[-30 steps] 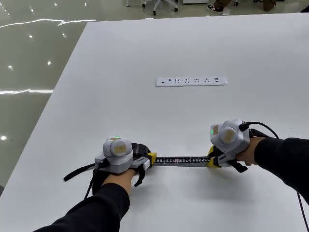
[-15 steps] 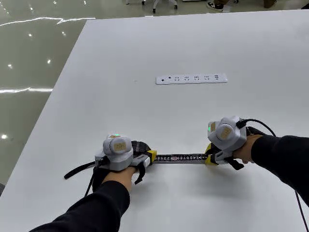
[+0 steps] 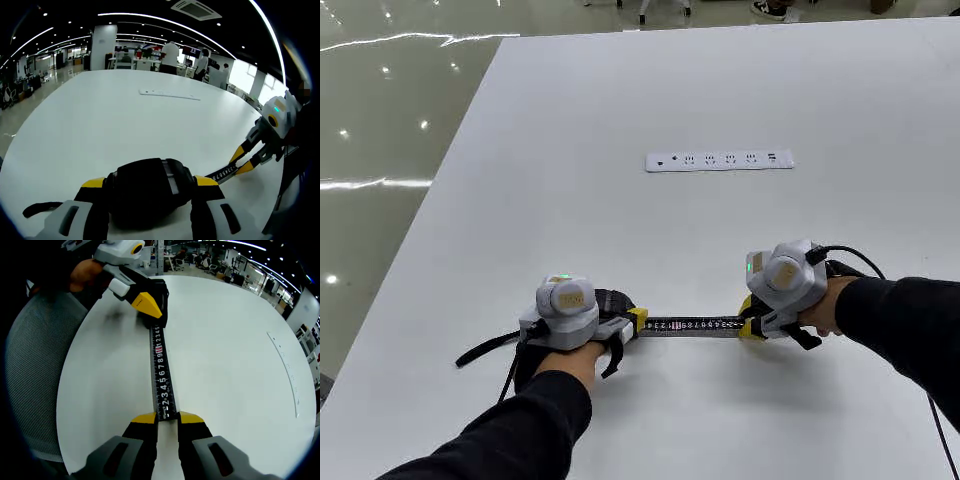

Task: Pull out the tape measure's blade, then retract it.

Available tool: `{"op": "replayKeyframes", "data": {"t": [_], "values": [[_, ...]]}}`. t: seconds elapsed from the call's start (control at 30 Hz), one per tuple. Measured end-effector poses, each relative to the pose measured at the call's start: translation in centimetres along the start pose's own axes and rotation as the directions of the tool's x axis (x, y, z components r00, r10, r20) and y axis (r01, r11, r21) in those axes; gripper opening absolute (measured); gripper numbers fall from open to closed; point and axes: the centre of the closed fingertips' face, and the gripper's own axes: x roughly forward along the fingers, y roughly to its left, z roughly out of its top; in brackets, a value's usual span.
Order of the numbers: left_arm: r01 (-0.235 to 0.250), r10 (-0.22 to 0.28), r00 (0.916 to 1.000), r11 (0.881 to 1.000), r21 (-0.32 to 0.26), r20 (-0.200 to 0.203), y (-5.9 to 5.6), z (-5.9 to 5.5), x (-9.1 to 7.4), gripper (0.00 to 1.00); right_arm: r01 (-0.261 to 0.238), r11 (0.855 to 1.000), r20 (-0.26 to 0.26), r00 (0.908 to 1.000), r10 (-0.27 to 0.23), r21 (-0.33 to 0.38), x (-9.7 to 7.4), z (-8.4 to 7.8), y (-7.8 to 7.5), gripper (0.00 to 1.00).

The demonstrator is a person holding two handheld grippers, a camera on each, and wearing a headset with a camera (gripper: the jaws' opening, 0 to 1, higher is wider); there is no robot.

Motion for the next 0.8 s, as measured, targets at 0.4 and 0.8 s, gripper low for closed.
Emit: {"op": "replayKeyframes", "data": {"t": [0.4, 0.8], "values": [[0.001, -0.001, 1.0, 1.0, -0.002, 0.001, 0.0, 0.1, 0.0, 0.62, 0.021, 1.0, 0.032, 0.9993, -0.021, 0.01, 0.5, 1.1, 0.1, 0.1], [0.001, -0.001, 1.0, 1.0, -0.003, 0.0, -0.1, 0.1, 0.0, 0.62, 0.01, 1.0, 0.037, 0.9993, -0.01, 0.015, 0.9, 1.8, 0.0, 0.09]]}}
